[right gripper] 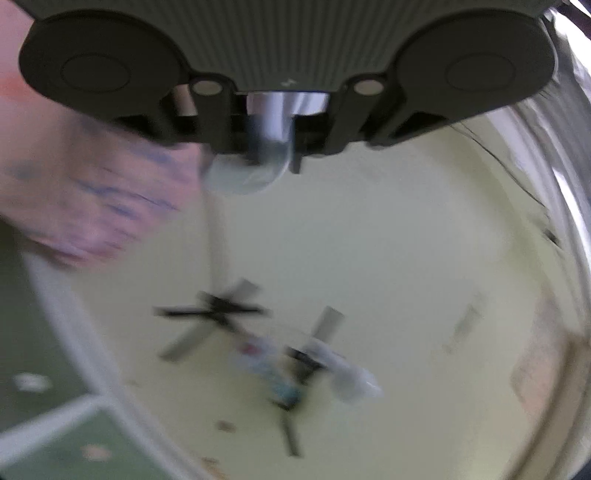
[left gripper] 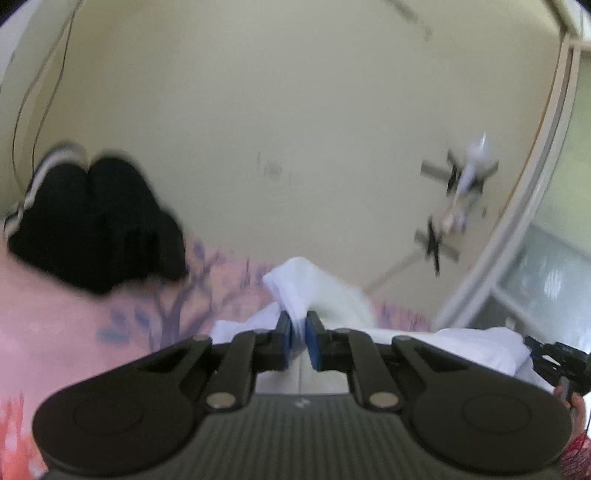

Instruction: Fold small clothes

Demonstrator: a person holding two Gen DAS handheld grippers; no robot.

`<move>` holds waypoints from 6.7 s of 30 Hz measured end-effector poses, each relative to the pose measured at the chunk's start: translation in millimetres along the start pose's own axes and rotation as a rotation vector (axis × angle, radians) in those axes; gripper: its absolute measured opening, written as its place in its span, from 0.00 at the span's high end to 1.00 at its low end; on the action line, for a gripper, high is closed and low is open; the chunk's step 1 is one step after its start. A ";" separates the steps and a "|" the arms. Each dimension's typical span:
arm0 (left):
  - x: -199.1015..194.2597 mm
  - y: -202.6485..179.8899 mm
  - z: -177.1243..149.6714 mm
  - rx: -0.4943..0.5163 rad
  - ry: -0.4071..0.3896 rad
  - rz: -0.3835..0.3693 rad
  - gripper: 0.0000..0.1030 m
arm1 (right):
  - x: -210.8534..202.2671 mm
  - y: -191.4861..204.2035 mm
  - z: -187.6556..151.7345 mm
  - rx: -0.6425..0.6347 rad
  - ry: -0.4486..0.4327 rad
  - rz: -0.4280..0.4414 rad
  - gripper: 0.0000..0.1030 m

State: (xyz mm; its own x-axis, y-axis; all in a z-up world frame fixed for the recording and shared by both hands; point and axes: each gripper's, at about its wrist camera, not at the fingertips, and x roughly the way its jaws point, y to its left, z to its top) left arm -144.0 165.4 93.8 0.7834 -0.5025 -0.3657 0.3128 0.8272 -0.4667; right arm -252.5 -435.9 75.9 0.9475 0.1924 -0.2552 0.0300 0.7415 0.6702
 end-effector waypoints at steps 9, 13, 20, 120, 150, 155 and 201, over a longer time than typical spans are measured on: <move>19.9 9.3 -17.2 -0.007 0.083 0.163 0.40 | -45.1 -60.9 -37.4 0.076 -0.031 -0.413 0.17; 30.5 -5.2 -8.1 0.089 0.048 0.132 0.08 | 16.5 -18.3 -40.9 -0.144 0.105 -0.298 0.14; 72.0 9.8 -18.5 0.074 0.225 0.116 0.06 | 124.9 29.1 -82.5 -0.446 0.399 -0.165 0.14; 173.2 9.9 -9.6 0.342 0.295 0.556 0.98 | 221.1 57.1 -135.2 -0.374 0.300 -0.182 0.37; 118.4 3.1 -31.0 0.266 0.367 0.438 0.96 | 213.2 28.7 -120.2 -0.185 0.270 -0.132 0.36; 70.7 38.6 43.3 0.117 0.124 0.584 0.96 | 212.4 29.8 -121.4 -0.184 0.263 -0.138 0.36; 153.1 -49.5 54.3 0.352 0.283 0.451 0.52 | 230.4 -15.4 -80.1 0.095 0.354 -0.091 0.35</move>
State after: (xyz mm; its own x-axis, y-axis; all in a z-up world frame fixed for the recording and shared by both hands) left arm -10.4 61.1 104.6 0.7221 -0.0923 -0.6856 0.1804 0.9819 0.0578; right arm -60.1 -351.5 -49.2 0.7715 0.3510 -0.5306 0.1542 0.7060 0.6912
